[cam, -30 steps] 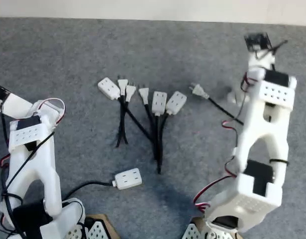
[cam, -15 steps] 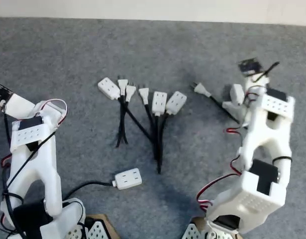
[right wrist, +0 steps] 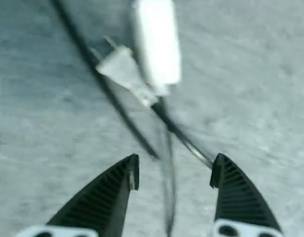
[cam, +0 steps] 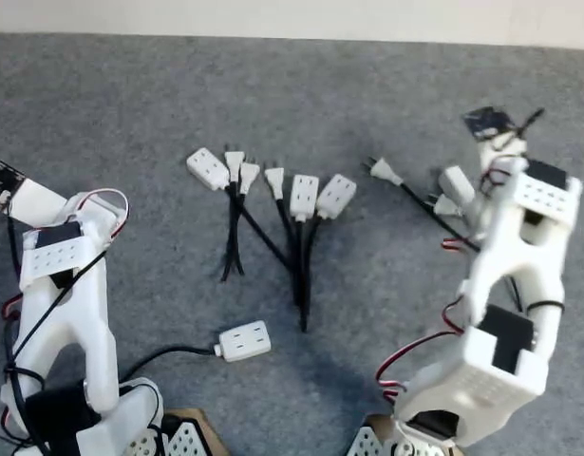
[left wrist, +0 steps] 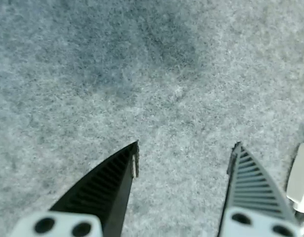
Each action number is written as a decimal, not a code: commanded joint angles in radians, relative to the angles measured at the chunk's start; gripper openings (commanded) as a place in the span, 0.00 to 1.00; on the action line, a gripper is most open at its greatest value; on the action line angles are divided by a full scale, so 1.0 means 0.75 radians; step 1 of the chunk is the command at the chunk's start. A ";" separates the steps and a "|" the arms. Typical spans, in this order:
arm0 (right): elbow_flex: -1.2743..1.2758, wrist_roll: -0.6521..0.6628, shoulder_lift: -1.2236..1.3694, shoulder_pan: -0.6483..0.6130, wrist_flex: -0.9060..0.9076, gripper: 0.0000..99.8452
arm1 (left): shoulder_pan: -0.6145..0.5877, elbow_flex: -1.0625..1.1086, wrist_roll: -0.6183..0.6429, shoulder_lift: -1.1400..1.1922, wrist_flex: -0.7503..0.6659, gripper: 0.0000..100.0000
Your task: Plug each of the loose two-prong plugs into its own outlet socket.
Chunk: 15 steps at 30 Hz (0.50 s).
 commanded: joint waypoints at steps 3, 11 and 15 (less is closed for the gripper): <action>-0.017 -0.006 -0.015 -0.253 0.013 0.23 | 0.021 -0.007 -0.002 -0.015 -0.020 0.30; -0.028 -0.010 -0.003 -0.437 -0.140 0.23 | 0.021 -0.005 -0.002 -0.015 -0.020 0.30; -0.091 -0.129 0.179 -0.470 -0.238 0.23 | 0.021 -0.005 -0.002 -0.015 -0.020 0.30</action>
